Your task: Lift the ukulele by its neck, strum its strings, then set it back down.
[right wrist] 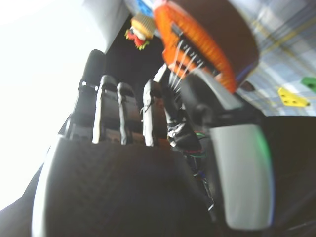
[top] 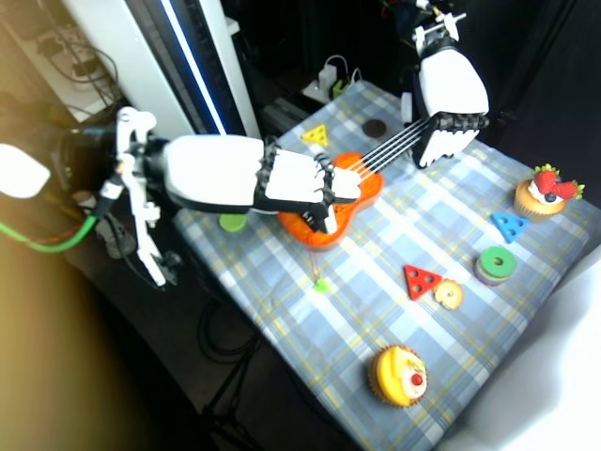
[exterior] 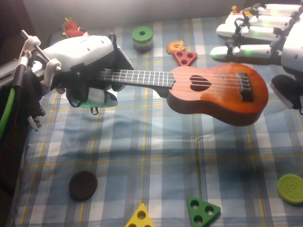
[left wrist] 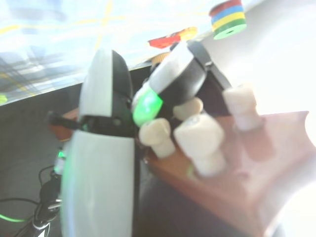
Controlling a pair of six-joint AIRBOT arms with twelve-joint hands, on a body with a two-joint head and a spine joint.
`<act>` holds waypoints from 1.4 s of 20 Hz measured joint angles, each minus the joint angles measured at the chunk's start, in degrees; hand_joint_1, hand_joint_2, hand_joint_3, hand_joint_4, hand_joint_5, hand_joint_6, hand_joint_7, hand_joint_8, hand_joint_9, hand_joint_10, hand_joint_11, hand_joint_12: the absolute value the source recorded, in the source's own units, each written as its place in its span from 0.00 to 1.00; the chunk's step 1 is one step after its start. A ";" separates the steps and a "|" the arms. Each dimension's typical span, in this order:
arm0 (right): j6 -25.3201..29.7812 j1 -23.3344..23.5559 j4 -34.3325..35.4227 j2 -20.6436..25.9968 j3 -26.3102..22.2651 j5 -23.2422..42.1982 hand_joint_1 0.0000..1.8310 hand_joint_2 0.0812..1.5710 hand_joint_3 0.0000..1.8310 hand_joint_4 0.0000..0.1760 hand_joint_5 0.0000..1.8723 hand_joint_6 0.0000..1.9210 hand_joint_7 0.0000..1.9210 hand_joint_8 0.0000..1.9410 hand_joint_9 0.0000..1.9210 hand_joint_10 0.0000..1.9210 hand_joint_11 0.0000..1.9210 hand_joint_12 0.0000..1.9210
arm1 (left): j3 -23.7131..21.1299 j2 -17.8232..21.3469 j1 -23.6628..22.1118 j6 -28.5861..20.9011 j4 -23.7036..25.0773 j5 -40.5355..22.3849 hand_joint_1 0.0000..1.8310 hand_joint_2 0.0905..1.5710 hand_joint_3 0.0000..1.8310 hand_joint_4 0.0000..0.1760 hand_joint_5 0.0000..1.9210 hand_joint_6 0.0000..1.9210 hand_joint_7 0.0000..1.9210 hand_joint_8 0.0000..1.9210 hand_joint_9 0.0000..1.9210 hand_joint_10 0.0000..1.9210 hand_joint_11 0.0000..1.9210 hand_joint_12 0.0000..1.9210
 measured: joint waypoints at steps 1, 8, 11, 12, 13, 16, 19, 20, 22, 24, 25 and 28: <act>0.00 0.90 -0.90 0.11 -0.04 -0.42 0.45 0.70 0.46 0.00 0.12 0.02 0.04 0.01 0.04 0.04 0.00 0.73 | 0.09 -0.04 0.00 0.00 0.13 0.07 0.84 0.70 0.00 0.00 0.54 1.00 0.69 1.00 0.79 1.00 0.77 1.00; 0.07 2.56 -5.09 1.22 -1.51 -2.49 0.70 0.57 0.66 0.00 0.12 0.01 0.00 0.00 0.00 0.00 0.00 0.30 | 0.48 -0.02 0.02 0.20 -0.02 0.48 0.81 0.71 0.00 0.00 0.53 1.00 0.68 1.00 0.79 1.00 0.77 1.00; 0.07 4.57 -7.08 1.92 -1.88 -4.57 0.75 0.55 0.70 0.00 0.21 0.02 0.03 0.00 0.01 0.01 0.00 0.56 | 0.48 -0.04 0.02 0.17 0.00 0.46 0.79 0.73 0.01 0.00 0.52 1.00 0.67 1.00 0.77 1.00 0.75 1.00; 0.09 5.18 -8.07 2.16 -2.25 -5.05 0.77 0.54 0.72 0.00 0.22 0.01 0.02 0.00 0.00 0.00 0.00 0.50 | 0.48 -0.04 0.02 0.20 0.00 0.44 0.79 0.73 0.01 0.00 0.53 1.00 0.66 1.00 0.77 1.00 0.74 1.00; 0.15 5.49 -8.92 2.27 -2.62 -5.60 0.76 0.54 0.72 0.00 0.22 0.00 0.01 0.00 0.00 0.00 0.00 0.46 | 0.48 -0.02 0.02 0.20 -0.02 0.44 0.78 0.74 0.01 0.00 0.52 1.00 0.66 1.00 0.76 1.00 0.74 1.00; 0.15 6.01 -10.16 2.27 -2.82 -6.82 0.77 0.56 0.70 0.16 0.24 0.00 0.01 0.00 0.00 0.00 0.00 0.18 | 0.48 -0.02 0.02 0.20 0.00 0.44 0.78 0.75 0.01 0.00 0.51 1.00 0.65 1.00 0.76 1.00 0.74 1.00; 0.20 6.34 -11.67 2.27 -2.82 -8.37 0.75 0.58 0.65 0.22 0.24 0.00 0.00 0.00 0.00 0.00 0.00 0.19 | 0.46 -0.02 0.02 0.20 0.13 0.46 0.75 0.76 0.01 0.00 0.48 1.00 0.65 1.00 0.75 1.00 0.74 1.00; 0.17 6.56 -12.24 2.25 -2.82 -9.03 0.77 0.58 0.64 0.26 0.23 0.00 0.01 0.00 0.00 0.00 0.00 0.26 | 0.39 -0.02 0.00 0.22 0.20 0.44 0.76 0.76 0.01 0.00 0.49 1.00 0.65 1.00 0.75 1.00 0.74 1.00; 0.15 6.93 -12.76 1.75 -2.73 -9.84 0.76 0.63 0.52 0.17 0.19 0.00 0.00 0.00 0.00 0.00 0.00 0.22 | 0.17 -0.02 0.00 0.22 0.26 0.42 0.77 0.74 0.00 0.00 0.50 1.00 0.65 1.00 0.76 1.00 0.75 1.00; 0.15 7.26 -13.27 0.02 -2.14 -10.45 0.67 0.67 0.45 0.00 0.12 0.00 0.00 0.00 0.00 0.00 0.00 0.34 | 0.04 -0.04 0.00 0.22 0.39 0.37 0.76 0.75 0.00 0.00 0.51 1.00 0.66 1.00 0.76 1.00 0.75 1.00; 0.17 7.26 -13.22 -0.55 -1.95 -10.49 0.63 0.70 0.43 0.00 0.12 0.00 0.00 0.00 0.00 0.00 0.00 0.32 | 0.04 -0.04 0.00 0.22 0.44 0.37 0.76 0.75 0.00 0.00 0.51 1.00 0.66 1.00 0.76 1.00 0.75 1.00; 0.15 7.28 -13.27 -2.38 -0.79 -10.93 0.37 0.89 0.32 0.00 0.08 0.00 0.00 0.00 0.00 0.00 0.00 0.10 | 0.04 -0.02 0.00 0.22 0.42 0.20 0.76 0.73 0.00 0.00 0.50 1.00 0.67 1.00 0.77 1.00 0.77 1.00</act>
